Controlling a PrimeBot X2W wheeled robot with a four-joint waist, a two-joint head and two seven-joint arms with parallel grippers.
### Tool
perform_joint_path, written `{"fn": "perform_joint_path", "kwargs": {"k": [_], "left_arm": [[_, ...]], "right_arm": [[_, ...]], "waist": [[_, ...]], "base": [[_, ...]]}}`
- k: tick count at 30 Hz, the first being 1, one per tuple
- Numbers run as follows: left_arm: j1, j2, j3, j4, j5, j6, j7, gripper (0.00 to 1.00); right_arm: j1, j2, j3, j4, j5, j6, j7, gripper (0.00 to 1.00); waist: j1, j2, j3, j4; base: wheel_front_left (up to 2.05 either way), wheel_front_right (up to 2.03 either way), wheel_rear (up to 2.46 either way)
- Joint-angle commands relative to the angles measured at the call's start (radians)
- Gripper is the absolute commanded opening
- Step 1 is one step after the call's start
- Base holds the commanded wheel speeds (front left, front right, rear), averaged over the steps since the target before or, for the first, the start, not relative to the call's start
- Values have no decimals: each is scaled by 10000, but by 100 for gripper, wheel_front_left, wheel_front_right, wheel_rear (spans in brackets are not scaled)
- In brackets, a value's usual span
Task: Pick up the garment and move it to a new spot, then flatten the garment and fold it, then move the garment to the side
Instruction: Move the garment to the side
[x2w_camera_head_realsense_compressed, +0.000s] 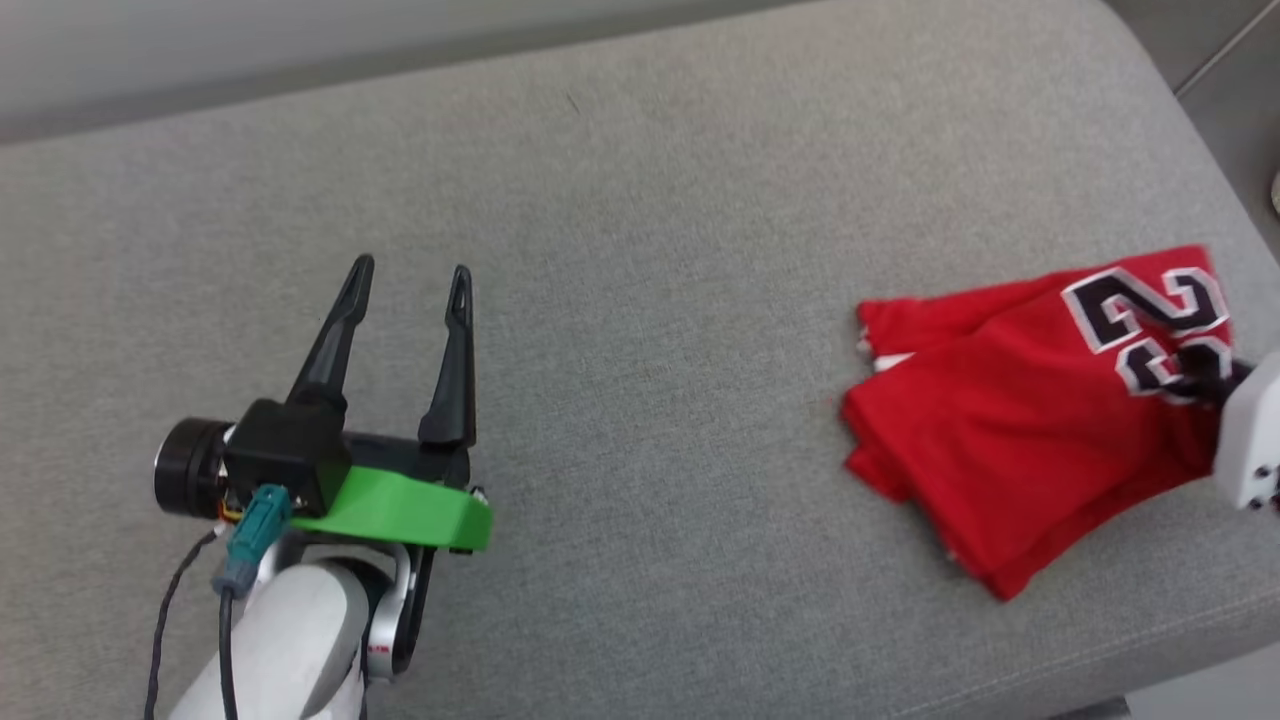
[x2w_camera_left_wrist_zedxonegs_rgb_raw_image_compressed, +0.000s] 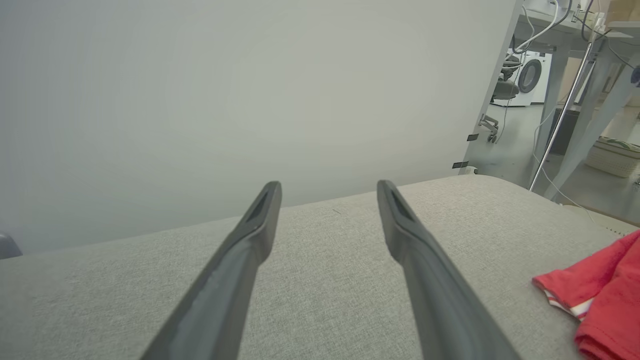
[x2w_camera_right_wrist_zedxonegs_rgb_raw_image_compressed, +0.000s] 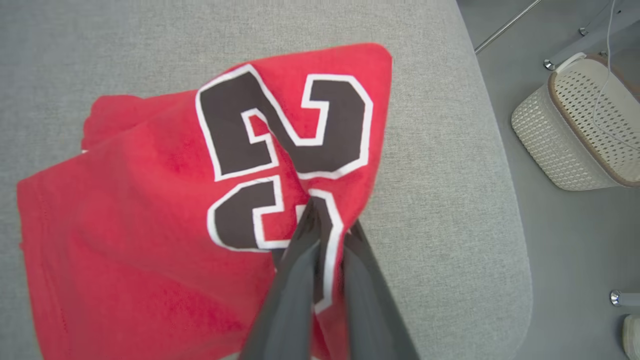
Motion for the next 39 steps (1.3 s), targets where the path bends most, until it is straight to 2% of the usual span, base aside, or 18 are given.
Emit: {"fn": "perform_joint_path", "kwargs": {"k": [1, 9, 18, 29, 30, 31, 32, 33, 39], "left_arm": [[-338, 91, -10, -89, 156, -46, 42, 100], [-1140, 135, -174, -409, 468, -136, 212, 100], [-1810, 238, -315, -651, 713, -261, 403, 100], [-2371, 229, -482, -658, 822, -406, 475, 100], [-2407, 226, -500, -648, 824, -422, 473, 100], [-2429, 225, -512, -636, 825, -432, 466, 100], [-2443, 223, -520, -618, 825, -434, 456, 100], [-2447, 220, -520, -600, 823, -426, 446, 100], [-2300, 171, -487, -424, 696, -371, 280, 100]], "right_arm": [[-383, -167, -168, 254, -136, -15, -177, 0], [-1753, -725, -1174, 1756, -570, -15, -1061, 0], [-2833, -1082, -2544, 2801, -1290, -15, -1842, 0], [-3414, -459, -2992, 4258, -1972, -15, -2461, 0], [-3483, -391, -3045, 4443, -2121, -15, -2537, 17], [-3540, -327, -3111, 4598, -2217, -15, -2610, 45], [-3600, -269, -3175, 4784, -2360, -15, -2694, 62], [-3651, -248, -3229, 4919, -2493, -15, -2768, 100], [-3886, -69, -3575, 5619, -3240, -15, -3367, 100]], "waist": [[-1, -1, 1106, -407], [-1, -1, 2120, -268], [-1, -1, 3003, -212], [-1, -1, 3703, -33], [-1, -1, 3744, 7], [-1, -1, 3764, 39], [-1, -1, 3771, 75], [-1, -1, 3766, 103], [-1, -1, 3431, 246]], "base": [[0, 0, 0], [0, 0, 0], [0, 0, 0], [0, 0, 0], [0, 0, 0], [0, 0, 0], [0, 0, 0], [0, 0, 0], [0, 0, 0]]}}
